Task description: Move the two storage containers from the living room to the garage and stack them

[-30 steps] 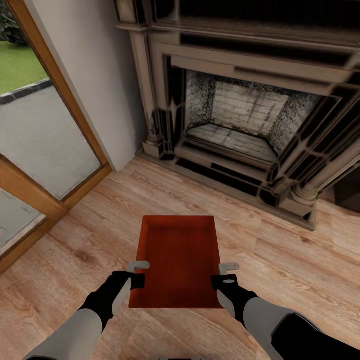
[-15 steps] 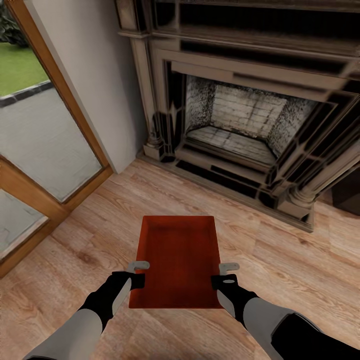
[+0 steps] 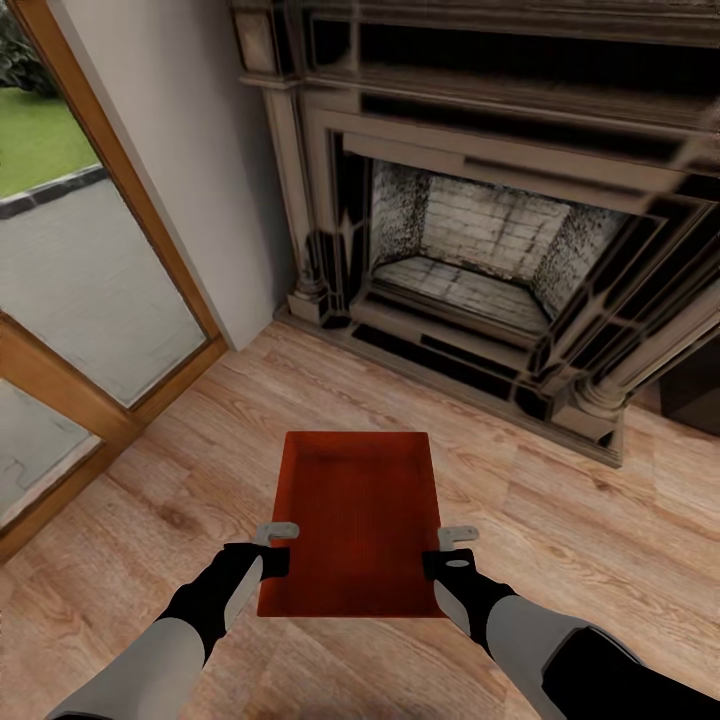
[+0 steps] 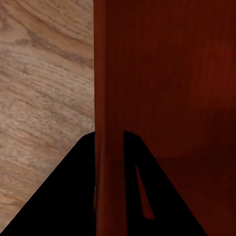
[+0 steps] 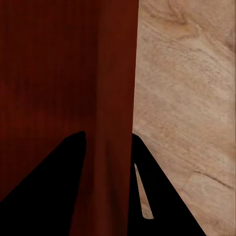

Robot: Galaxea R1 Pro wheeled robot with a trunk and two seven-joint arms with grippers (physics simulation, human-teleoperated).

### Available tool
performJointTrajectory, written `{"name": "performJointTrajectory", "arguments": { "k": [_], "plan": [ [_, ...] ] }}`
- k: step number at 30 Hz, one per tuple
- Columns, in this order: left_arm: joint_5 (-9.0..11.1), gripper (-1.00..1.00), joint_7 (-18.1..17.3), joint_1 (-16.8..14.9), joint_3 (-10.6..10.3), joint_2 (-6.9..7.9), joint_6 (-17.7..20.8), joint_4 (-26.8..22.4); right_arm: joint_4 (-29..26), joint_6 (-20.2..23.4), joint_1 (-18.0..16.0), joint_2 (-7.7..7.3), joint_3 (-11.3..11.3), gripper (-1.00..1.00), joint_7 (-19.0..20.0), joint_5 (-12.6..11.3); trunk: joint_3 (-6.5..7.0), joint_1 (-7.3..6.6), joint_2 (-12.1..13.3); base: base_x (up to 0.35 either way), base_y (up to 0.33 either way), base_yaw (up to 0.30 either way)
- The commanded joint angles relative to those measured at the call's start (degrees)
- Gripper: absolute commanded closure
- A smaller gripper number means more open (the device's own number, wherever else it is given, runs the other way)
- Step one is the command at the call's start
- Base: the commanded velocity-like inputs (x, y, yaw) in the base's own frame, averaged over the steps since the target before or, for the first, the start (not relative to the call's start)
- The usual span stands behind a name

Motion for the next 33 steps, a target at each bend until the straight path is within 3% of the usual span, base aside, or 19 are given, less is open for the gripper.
{"name": "performJointTrajectory", "arguments": {
  "k": [1, 33],
  "plan": [
    [-0.4, 1.0, 0.8, 0.0, -0.1, 0.09, 0.4, -0.1, -0.2, 0.2, 0.0, -0.02, 1.0, 1.0, -0.3, 0.0, 0.15, -0.23, 0.4, 0.0, 0.0, 0.0],
    [-0.4, 1.0, 0.8, 0.0, -0.1, 0.05, 0.4, -0.1, -0.2, 0.3, 0.0, -0.37, 1.0, 1.0, -0.3, 0.0, 5.9, -7.26, 13.2, 0.0, 0.0, 0.0]
  ]
}}
